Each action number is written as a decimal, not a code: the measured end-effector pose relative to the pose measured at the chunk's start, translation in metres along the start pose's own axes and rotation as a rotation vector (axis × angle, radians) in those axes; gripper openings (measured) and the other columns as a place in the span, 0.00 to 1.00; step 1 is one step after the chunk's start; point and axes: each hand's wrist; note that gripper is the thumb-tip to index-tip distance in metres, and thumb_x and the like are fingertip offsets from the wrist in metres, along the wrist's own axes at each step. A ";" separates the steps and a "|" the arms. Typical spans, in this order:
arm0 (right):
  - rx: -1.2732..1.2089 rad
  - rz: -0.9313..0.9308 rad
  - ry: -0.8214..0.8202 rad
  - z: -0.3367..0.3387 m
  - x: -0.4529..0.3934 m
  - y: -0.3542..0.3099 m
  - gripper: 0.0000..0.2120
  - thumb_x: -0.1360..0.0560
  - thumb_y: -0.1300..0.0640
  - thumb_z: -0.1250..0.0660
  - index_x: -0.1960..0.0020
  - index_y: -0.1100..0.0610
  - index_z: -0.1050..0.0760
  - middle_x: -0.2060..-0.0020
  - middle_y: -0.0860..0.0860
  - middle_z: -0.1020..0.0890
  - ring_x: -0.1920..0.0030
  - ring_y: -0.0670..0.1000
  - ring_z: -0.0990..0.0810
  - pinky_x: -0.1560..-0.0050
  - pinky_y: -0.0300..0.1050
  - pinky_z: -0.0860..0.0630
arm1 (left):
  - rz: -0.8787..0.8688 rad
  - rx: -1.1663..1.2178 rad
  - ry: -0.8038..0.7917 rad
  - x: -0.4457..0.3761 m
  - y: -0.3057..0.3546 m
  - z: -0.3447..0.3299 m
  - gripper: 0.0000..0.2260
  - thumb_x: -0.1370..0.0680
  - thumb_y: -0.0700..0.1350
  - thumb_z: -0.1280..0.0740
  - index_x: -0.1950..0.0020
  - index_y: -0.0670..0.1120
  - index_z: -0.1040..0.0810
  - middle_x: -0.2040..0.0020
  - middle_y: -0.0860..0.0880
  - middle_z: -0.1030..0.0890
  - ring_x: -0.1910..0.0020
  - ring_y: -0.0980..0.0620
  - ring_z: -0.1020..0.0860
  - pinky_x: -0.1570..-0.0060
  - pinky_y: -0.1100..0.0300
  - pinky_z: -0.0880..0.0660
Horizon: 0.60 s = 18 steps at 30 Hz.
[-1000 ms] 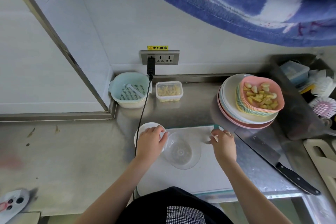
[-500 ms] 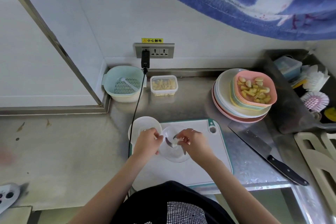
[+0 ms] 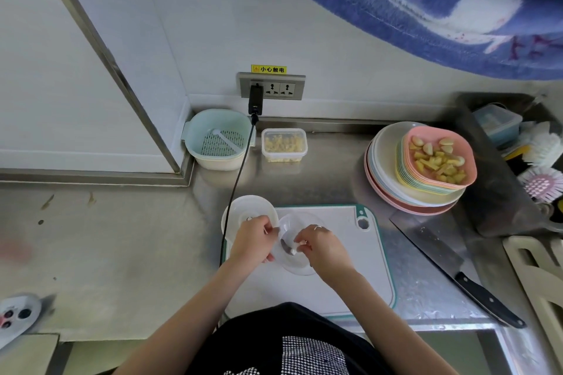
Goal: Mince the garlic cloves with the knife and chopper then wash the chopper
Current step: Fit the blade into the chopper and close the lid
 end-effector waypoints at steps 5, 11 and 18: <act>0.076 0.017 -0.021 0.000 -0.005 -0.001 0.14 0.23 0.62 0.36 0.39 0.56 0.24 0.44 0.52 0.21 0.48 0.50 0.21 0.54 0.35 0.29 | -0.001 -0.009 0.007 0.002 0.000 -0.001 0.12 0.20 0.44 0.36 0.63 0.45 0.32 0.71 0.45 0.24 0.76 0.47 0.20 0.77 0.59 0.25; 0.168 0.004 -0.059 -0.004 -0.006 -0.004 0.13 0.25 0.64 0.35 0.41 0.59 0.23 0.44 0.54 0.22 0.46 0.55 0.21 0.49 0.43 0.23 | 0.000 0.015 0.007 0.002 0.000 -0.001 0.11 0.21 0.43 0.37 0.62 0.43 0.32 0.71 0.44 0.24 0.76 0.44 0.20 0.75 0.57 0.25; 0.047 -0.072 -0.043 0.002 -0.010 0.001 0.12 0.25 0.63 0.35 0.44 0.55 0.20 0.47 0.52 0.19 0.49 0.52 0.21 0.50 0.39 0.27 | -0.009 0.031 0.018 0.001 -0.001 -0.003 0.12 0.20 0.44 0.37 0.62 0.44 0.33 0.71 0.45 0.24 0.76 0.44 0.20 0.75 0.57 0.25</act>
Point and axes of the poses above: each hand's wrist, its own x-axis away from the middle knuckle, its own z-axis out of the back of the hand, y = z × x
